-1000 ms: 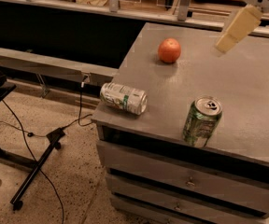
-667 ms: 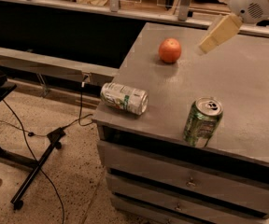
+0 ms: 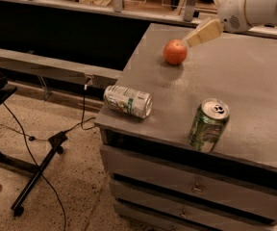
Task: Move apple near green can
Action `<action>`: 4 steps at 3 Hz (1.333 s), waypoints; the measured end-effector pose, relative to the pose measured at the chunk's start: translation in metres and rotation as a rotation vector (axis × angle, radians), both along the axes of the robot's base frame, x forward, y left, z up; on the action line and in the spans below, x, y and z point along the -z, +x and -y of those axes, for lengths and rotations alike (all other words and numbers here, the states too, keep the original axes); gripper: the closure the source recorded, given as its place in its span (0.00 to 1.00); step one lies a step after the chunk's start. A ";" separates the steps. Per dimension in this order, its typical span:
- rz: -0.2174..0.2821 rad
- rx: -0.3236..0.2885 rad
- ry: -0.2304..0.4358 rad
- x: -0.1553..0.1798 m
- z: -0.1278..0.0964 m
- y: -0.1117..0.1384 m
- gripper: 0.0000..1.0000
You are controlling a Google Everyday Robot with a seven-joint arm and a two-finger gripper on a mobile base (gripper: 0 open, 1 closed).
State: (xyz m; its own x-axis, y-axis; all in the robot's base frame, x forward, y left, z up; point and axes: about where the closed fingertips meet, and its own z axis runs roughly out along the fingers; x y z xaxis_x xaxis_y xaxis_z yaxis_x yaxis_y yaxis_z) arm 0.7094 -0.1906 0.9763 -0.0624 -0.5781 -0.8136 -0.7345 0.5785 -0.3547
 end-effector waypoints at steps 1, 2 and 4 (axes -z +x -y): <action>-0.003 0.045 0.061 0.027 0.006 0.027 0.00; -0.049 0.044 0.095 0.060 0.000 0.045 0.00; -0.147 -0.073 0.087 0.123 -0.041 0.058 0.00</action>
Offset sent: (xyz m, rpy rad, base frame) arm 0.0629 0.0031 -0.0995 0.1306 0.1128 -0.0392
